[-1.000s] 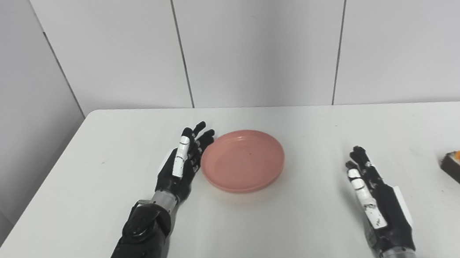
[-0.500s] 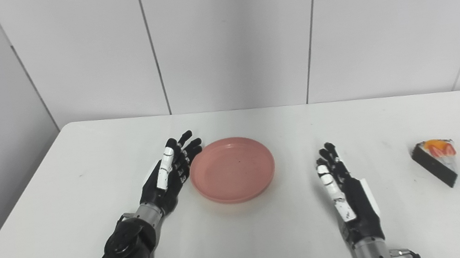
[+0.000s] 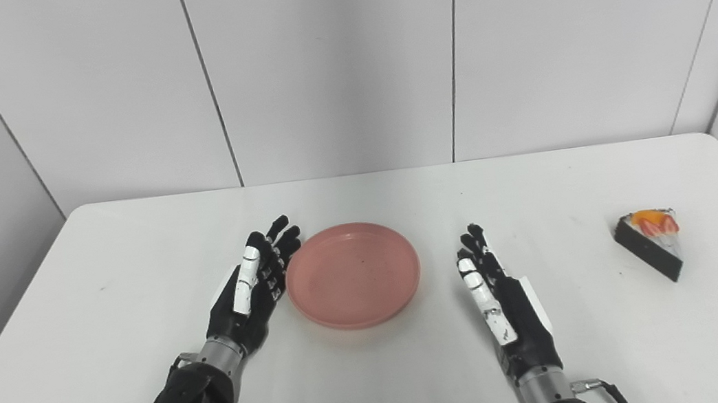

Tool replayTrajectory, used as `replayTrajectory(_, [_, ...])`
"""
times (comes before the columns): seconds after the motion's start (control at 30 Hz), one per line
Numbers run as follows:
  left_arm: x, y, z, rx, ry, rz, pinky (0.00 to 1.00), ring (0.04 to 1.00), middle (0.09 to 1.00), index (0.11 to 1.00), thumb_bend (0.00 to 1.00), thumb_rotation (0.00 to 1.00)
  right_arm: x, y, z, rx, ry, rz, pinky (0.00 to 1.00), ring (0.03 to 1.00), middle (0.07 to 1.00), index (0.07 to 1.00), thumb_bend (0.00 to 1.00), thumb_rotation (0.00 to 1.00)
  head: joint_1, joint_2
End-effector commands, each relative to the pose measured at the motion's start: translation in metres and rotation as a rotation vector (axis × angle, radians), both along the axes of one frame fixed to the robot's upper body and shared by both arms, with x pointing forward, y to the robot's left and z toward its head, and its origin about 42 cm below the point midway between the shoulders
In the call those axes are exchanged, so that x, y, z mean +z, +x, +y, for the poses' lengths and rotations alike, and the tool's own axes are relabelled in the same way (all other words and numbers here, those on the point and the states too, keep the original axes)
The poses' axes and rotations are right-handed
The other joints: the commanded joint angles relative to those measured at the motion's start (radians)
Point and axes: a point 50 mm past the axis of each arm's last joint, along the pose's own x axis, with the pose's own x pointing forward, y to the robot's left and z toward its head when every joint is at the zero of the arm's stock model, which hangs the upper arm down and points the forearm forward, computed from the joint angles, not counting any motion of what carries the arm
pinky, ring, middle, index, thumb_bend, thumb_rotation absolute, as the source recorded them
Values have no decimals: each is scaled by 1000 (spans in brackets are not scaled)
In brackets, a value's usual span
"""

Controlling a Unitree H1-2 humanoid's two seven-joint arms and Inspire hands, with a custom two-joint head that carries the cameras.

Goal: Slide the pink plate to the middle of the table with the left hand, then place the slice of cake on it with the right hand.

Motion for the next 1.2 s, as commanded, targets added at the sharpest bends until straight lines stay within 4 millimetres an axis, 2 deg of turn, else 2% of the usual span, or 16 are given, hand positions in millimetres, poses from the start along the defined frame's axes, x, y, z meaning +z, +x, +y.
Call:
replayTrajectory(0.0, [8,1,-6,-28,-6,-26,1000,998,977,977,712,1000,3,3,7,9,10,-15,984,962,974,999,517,901,0,0])
replayTrajectory(0.23, [7,-1,-7,-50,-7,-33,1000,1000,988,987,724,1000,4,4,12,5,-1,-23,976,962,974,1000,522,911,-40,7])
replayTrajectory(0.53, [7,-4,-7,-73,-32,-39,1000,996,983,978,714,1000,4,7,19,14,-27,-19,993,971,986,1000,596,921,-88,11])
replayTrajectory(0.73, [5,-6,-8,-60,-24,-35,1000,1000,1000,999,730,1000,3,8,21,14,-17,-10,998,971,981,999,587,893,-94,13])
replayTrajectory(1.17, [-5,0,0,23,-33,-10,1000,1000,1000,1000,715,1000,2,10,20,14,-38,-17,1000,975,983,1000,588,920,-103,5])
